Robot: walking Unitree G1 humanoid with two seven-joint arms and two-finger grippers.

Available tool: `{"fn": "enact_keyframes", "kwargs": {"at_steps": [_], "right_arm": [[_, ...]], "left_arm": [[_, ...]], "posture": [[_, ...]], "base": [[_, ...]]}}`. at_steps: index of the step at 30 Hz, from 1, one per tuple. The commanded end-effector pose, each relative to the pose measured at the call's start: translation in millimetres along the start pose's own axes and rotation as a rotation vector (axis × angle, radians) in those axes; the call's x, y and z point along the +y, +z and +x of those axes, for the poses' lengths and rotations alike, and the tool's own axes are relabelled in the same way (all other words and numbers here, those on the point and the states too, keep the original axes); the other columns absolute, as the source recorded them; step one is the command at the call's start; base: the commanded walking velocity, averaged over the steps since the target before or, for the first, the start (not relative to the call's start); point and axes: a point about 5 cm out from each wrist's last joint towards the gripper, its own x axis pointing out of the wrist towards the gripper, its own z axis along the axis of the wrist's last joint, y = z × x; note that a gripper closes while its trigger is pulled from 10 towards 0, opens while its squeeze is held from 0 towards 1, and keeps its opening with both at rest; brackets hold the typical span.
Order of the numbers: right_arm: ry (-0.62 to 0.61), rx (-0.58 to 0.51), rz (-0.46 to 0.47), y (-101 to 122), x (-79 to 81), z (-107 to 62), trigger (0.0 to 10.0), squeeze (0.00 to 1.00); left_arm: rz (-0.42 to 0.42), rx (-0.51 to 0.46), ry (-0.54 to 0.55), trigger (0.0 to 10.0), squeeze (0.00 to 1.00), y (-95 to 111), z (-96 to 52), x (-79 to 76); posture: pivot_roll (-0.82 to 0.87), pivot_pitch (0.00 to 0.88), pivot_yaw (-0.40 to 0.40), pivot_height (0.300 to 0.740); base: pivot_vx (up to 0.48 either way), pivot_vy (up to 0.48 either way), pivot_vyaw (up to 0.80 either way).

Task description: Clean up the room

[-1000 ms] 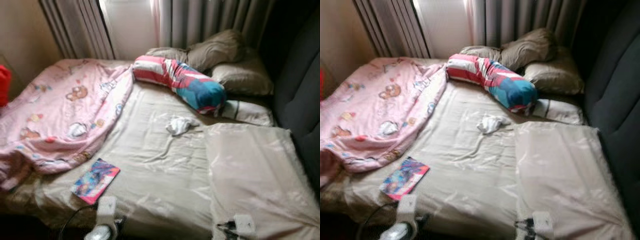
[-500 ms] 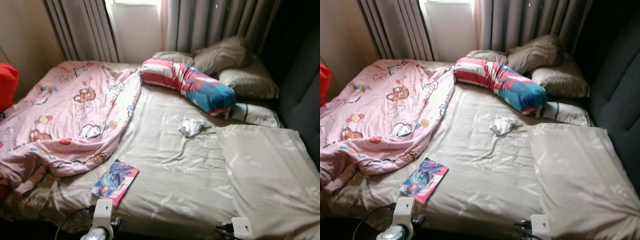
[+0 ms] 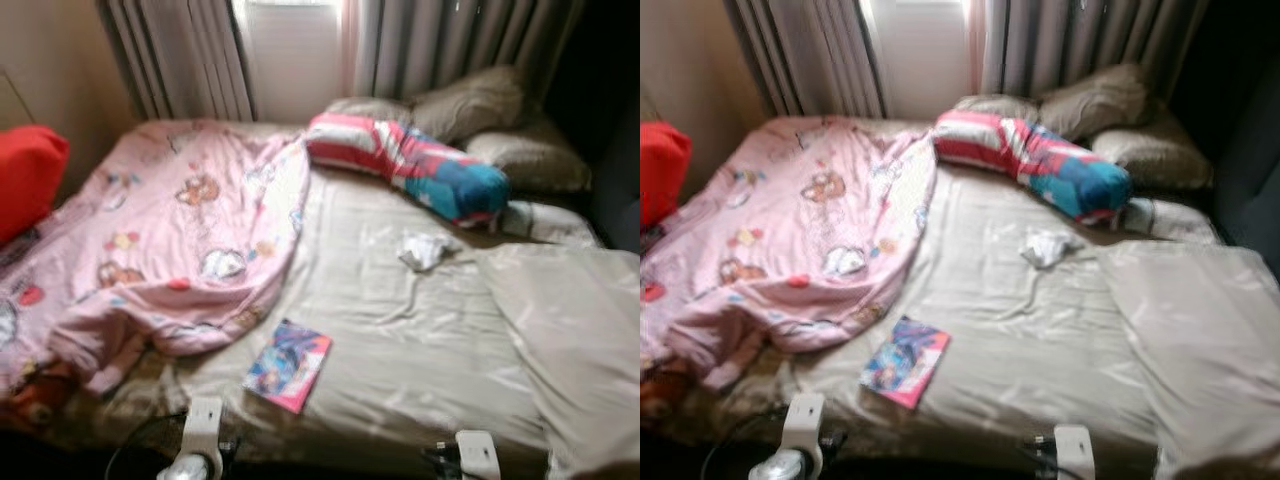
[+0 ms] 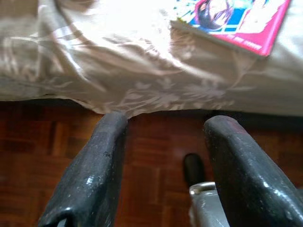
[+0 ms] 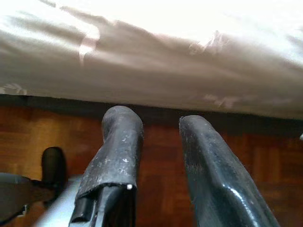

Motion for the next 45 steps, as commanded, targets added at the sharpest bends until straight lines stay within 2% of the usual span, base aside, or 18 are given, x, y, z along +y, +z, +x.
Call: {"fn": "enact_keyframes", "kwargs": {"at_steps": [1, 7, 18, 24, 25, 30, 31, 33, 36, 42, 45], "right_arm": [[-0.025, 0.031, 0.032, -10.1, -9.1, -3.1, 10.0, 0.0], [-0.028, 0.039, 0.036, -12.8, -10.7, -4.0, 10.0, 0.0], [-0.018, 0.034, 0.081, -10.4, 3.3, -2.1, 10.0, 0.0], [-0.023, 0.036, 0.101, -9.7, 3.7, -1.7, 10.0, 0.0], [-0.033, 0.04, 0.118, -11.8, -1.9, -2.6, 10.0, 0.0], [-0.043, 0.043, 0.131, -16.1, -8.4, -4.6, 10.0, 0.0], [-0.055, 0.041, 0.139, -15.3, -17.9, -5.3, 10.0, 0.0], [-0.063, 0.039, 0.145, -13.9, -23.9, -5.5, 10.0, 0.0], [-0.077, 0.031, 0.169, -11.2, -34.2, -6.1, 10.0, 0.0], [-0.084, 0.037, 0.149, -11.9, -46.5, -8.3, 10.0, 0.0], [-0.102, 0.034, 0.149, -9.4, -56.3, -9.4, 10.0, 0.0]], "left_arm": [[-0.008, 0.009, -0.007, 10.0, 0.0, -0.1, 0.7, -4.5], [-0.009, 0.01, -0.005, 10.0, 0.0, 0.0, 0.7, -3.8], [0.0, 0.007, 0.011, 10.0, 0.0, 2.6, 0.6, 4.6], [0.023, 0.002, 0.015, 10.0, 0.0, 5.0, 0.7, 8.9], [0.03, -0.005, 0.014, 10.0, 0.0, 6.7, 0.6, 11.8], [0.045, -0.005, 0.004, 10.0, 0.0, 7.9, 0.6, 14.0], [0.061, -0.005, -0.003, 10.0, 0.0, 8.6, 0.6, 14.7], [0.073, -0.002, -0.007, 10.0, 0.0, 8.9, 0.6, 15.2], [0.143, 0.0, -0.038, 10.0, 0.0, 10.8, 0.8, 15.7], [0.143, -0.016, -0.007, 10.0, 0.0, 12.0, 0.6, 17.4], [0.142, -0.016, -0.015, 10.0, 0.0, 12.9, 1.6, 12.1]], "posture": [[-0.11, 0.0, 0.028, 0.74], [-0.1, 0.0, 0.032, 0.74], [-0.09, 0.0, 0.055, 0.74], [-0.09, 0.0, 0.068, 0.74], [-0.09, 0.0, 0.083, 0.74], [-0.1, 0.0, 0.089, 0.74], [-0.1, 0.0, 0.088, 0.74], [-0.1, 0.0, 0.086, 0.74], [-0.08, 0.009, 0.072, 0.74], [-0.04, 0.019, 0.043, 0.74], [-0.06, 0.01, 0.048, 0.74]], "base": [[0.0, 0.472, 0.0], [0.0, 0.471, 0.0], [0.0, 0.468, 0.0], [0.0, 0.145, 0.0], [0.0, 0.0, 0.0], [0.0, 0.0, 0.0], [0.0, 0.0, 0.0], [0.0, 0.0, 0.0], [0.0, 0.0, 0.0], [0.0, -0.173, 0.0], [0.0, -0.38, 0.0]]}}
